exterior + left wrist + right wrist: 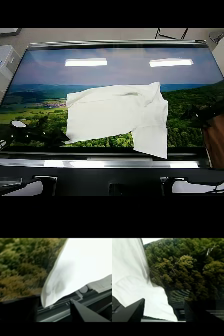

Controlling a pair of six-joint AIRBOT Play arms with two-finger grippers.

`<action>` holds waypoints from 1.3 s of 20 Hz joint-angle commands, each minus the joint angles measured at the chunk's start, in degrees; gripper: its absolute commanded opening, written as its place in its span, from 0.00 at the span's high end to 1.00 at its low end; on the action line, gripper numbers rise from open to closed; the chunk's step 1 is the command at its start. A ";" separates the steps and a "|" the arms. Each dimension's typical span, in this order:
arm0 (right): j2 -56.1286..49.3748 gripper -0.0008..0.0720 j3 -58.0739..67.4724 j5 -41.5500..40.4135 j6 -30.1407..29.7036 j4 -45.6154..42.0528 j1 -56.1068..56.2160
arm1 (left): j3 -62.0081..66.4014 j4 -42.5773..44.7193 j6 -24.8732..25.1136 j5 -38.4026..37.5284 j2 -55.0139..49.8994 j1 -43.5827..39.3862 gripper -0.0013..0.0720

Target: Fold the clothes and pants, and hang the long-sleeved shirts on hangers.

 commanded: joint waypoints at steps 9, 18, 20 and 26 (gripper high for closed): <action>-0.02 0.21 -11.06 -7.15 -5.68 1.86 2.69 | -1.14 -3.63 -1.14 9.27 1.36 -4.15 0.95; -5.14 0.32 -15.17 -15.78 -12.63 17.68 6.08 | -1.14 -3.69 -1.40 9.22 6.88 -4.15 0.95; -5.18 0.75 -14.84 -17.68 -12.63 17.18 8.66 | -0.94 -3.87 -1.38 9.22 7.58 -4.15 0.95; 4.39 0.93 4.85 -13.49 -13.22 17.94 8.90 | 20.70 -3.85 -0.24 10.56 15.26 -4.15 0.95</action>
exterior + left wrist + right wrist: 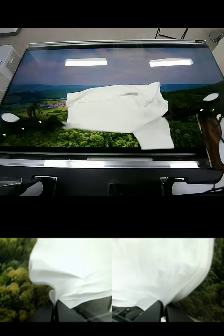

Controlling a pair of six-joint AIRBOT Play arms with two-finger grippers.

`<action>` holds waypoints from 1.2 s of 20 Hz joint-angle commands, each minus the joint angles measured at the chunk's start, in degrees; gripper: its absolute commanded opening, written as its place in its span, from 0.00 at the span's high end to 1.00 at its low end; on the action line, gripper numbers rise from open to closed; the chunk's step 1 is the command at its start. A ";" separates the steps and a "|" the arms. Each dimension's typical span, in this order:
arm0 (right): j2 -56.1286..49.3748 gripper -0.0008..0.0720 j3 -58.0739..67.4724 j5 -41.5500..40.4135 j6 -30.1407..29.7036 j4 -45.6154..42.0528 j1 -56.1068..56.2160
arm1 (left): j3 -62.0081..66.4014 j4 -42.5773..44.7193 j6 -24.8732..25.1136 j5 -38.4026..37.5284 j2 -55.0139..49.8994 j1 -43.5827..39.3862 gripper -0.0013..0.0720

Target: Fold the clothes and pants, and hang the long-sleeved shirts on hangers.

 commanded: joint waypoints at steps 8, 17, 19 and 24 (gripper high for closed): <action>33.99 0.93 47.41 -16.46 -4.72 -9.05 0.37 | 68.76 5.92 1.46 8.90 14.86 -0.02 0.95; 47.63 0.93 47.43 -21.42 6.56 -18.16 0.37 | 70.14 5.97 -2.64 18.03 22.40 -0.02 0.96; 46.34 0.93 47.43 -22.69 7.23 -18.38 0.37 | 70.12 7.13 -2.64 17.18 21.11 -0.02 0.95; 32.59 0.94 45.00 8.22 10.29 -14.67 0.37 | 64.30 10.19 -6.32 -5.60 11.08 -0.17 0.95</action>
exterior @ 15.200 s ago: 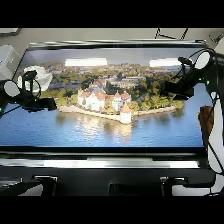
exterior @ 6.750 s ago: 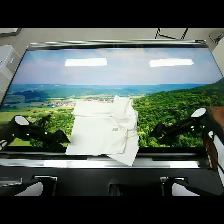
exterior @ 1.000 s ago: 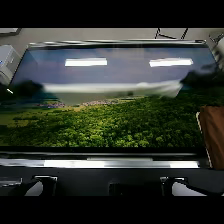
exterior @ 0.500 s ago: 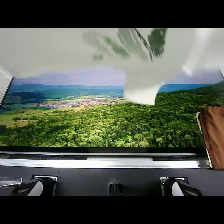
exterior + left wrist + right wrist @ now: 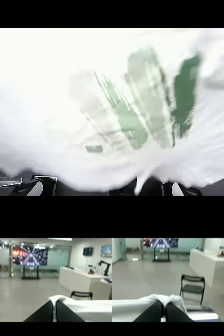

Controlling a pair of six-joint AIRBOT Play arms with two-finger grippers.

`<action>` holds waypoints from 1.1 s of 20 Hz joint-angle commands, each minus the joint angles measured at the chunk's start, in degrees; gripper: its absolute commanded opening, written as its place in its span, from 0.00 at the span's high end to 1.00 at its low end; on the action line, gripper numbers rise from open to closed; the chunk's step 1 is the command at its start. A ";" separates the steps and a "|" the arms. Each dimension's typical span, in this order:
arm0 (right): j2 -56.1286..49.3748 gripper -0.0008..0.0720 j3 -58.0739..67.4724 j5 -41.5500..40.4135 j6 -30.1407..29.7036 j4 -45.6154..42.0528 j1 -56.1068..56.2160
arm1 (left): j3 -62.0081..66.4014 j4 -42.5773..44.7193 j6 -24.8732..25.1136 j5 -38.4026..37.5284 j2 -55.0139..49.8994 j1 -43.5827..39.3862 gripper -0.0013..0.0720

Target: Fold the clothes and pants, and hang the long-sleeved shirts on hangers.

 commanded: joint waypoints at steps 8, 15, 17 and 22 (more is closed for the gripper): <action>-37.92 0.94 -29.68 13.84 4.70 -2.38 15.32 | -41.83 1.55 0.98 -8.57 -28.22 -3.43 0.95; -49.96 0.93 -29.57 -26.36 6.97 1.77 16.35 | -30.64 -2.12 1.03 8.52 -46.47 -3.56 0.95; -50.75 0.93 -29.57 -35.04 6.97 1.88 16.35 | -27.80 -2.12 1.01 14.01 -48.59 -4.59 0.95; -55.01 0.94 -29.57 -31.45 6.99 2.56 16.39 | -26.88 -2.10 1.01 15.91 -53.59 -7.91 0.95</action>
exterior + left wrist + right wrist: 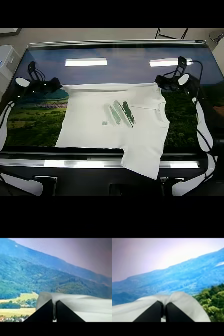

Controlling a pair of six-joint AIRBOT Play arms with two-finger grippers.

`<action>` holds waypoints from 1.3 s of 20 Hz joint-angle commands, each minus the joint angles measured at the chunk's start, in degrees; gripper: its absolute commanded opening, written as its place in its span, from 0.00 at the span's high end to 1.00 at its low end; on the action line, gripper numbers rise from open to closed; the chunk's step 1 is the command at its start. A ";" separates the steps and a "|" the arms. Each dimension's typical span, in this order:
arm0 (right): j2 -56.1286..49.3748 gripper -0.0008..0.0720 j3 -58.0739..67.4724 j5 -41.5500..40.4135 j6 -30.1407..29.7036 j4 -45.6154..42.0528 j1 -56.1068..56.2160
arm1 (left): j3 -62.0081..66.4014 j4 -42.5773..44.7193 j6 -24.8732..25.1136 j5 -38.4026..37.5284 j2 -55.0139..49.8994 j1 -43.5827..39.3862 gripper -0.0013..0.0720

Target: Fold the clothes and pants, and hang the long-sleeved shirts on hangers.

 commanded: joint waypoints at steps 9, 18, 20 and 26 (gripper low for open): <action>9.42 0.93 -1.44 42.77 -1.73 -5.29 -0.31 | -0.39 1.99 4.48 -32.96 3.23 7.74 0.95; 9.42 0.93 -12.11 39.36 2.29 -6.32 0.81 | -9.92 6.40 4.59 -36.87 3.30 7.34 0.95; 9.55 0.93 -12.04 38.99 2.27 -8.17 0.76 | -8.46 6.58 4.76 -37.73 3.32 8.26 0.95; 9.51 0.93 -13.64 39.41 4.02 -10.10 0.81 | -11.06 6.32 3.89 -33.99 2.21 8.96 0.95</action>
